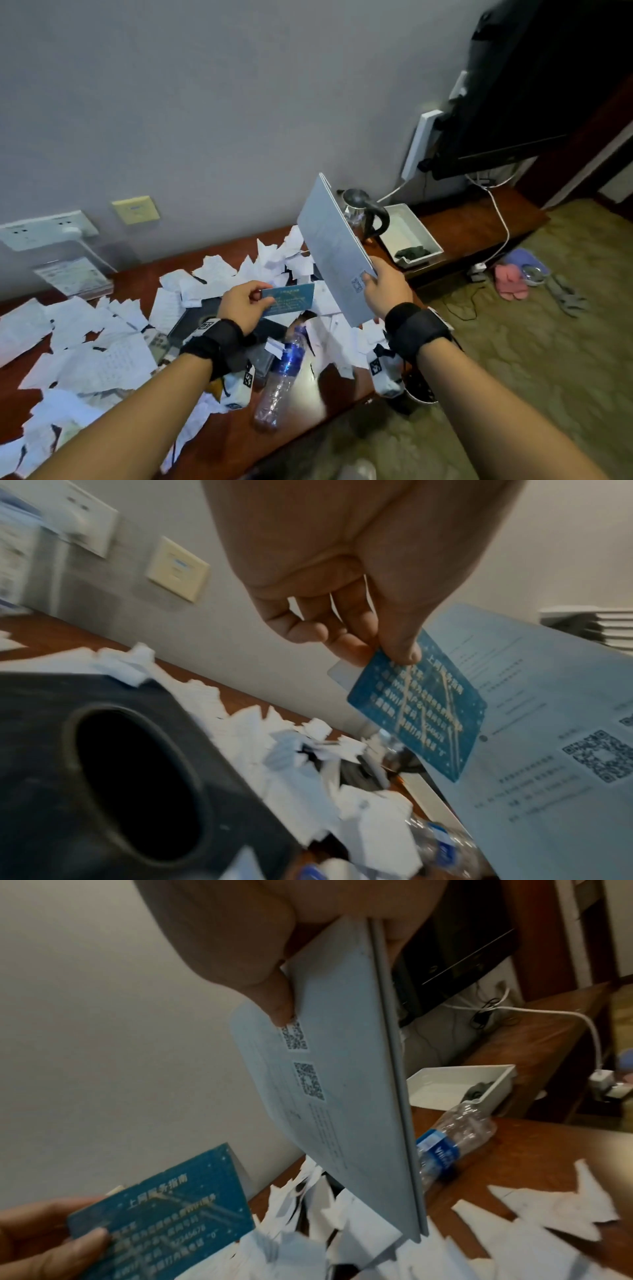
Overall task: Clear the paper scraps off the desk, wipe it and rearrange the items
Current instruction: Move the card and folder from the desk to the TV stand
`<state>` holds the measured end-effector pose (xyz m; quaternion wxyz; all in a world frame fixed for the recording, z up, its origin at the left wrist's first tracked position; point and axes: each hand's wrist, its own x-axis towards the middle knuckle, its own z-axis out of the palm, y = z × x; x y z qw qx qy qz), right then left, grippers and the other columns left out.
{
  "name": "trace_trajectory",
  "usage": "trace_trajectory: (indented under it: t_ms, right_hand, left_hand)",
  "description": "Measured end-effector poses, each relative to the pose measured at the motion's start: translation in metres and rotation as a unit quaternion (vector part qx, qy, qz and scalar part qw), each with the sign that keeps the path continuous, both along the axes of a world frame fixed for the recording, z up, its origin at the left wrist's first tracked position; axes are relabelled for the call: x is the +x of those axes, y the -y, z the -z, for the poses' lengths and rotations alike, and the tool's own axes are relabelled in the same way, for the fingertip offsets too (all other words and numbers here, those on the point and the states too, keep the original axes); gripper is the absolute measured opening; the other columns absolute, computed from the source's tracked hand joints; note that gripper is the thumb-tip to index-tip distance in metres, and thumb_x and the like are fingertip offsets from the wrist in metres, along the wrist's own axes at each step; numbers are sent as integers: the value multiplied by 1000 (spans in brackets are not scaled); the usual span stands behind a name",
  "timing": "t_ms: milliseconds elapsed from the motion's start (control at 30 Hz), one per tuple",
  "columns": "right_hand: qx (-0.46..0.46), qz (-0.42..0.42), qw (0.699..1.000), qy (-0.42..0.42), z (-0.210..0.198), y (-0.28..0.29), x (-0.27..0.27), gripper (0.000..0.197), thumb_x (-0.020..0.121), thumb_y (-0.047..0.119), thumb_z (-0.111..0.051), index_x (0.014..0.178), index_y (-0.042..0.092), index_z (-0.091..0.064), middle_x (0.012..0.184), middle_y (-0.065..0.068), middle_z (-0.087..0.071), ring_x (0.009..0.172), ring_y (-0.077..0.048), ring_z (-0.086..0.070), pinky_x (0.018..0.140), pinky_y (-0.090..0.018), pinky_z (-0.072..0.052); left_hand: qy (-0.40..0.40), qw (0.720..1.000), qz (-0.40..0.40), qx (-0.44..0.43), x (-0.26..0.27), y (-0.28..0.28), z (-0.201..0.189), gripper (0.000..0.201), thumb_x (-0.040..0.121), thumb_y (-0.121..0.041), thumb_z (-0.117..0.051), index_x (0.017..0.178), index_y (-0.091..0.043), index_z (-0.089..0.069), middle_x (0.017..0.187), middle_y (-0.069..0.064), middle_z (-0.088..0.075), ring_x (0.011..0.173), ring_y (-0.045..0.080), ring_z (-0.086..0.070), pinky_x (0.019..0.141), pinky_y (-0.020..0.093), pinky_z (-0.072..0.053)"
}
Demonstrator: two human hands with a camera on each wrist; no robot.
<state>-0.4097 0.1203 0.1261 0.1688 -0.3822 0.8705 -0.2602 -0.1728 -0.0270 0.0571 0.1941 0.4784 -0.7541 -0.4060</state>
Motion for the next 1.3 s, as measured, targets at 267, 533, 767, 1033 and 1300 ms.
trace_trajectory:
  t_ms: [267, 533, 767, 1033, 1300]
  right_hand:
    - [-21, 60, 998, -1, -14, -100, -113, 30, 95, 31, -48, 124, 32, -53, 116, -5, -66, 101, -33, -62, 86, -44, -53]
    - [-23, 81, 996, 8, -32, -215, -253, 28, 91, 33, -46, 118, 37, -51, 111, -2, -68, 99, -33, -61, 86, -43, -52]
    - [-41, 117, 991, 45, -28, -274, -355, 39, 82, 36, -43, 119, 39, -53, 107, 0, -69, 95, -30, -62, 83, -43, -54]
    - [-53, 178, 981, 54, -23, -303, -477, 36, 88, 19, -50, 120, 33, -60, 125, -5, -64, 118, -32, -54, 98, -41, -47]
    - [-26, 192, 980, 44, -33, -293, -614, 42, 93, 13, -50, 134, 23, -55, 136, -7, -56, 123, -32, -52, 101, -47, -44]
  left_hand:
    - [18, 998, 55, -22, -123, -76, -11, 17, 86, -21, -75, 102, -25, -73, 86, -4, -70, 80, 12, -65, 77, 27, -56]
    - [-5, 996, 65, -55, -280, -160, -8, 16, 84, -21, -77, 100, -24, -74, 88, 1, -72, 84, 21, -66, 79, 37, -56]
    - [-15, 994, 94, -59, -404, -213, -9, 17, 83, -17, -78, 98, -22, -75, 82, 0, -68, 79, 20, -64, 74, 31, -51]
    - [-29, 989, 143, -37, -557, -218, 9, 18, 83, -21, -78, 99, -28, -73, 82, -3, -68, 79, 16, -64, 82, 34, -53]
    - [-23, 988, 153, -10, -702, -203, 9, 16, 88, -23, -73, 103, -30, -70, 94, -4, -67, 89, 16, -62, 83, 30, -50]
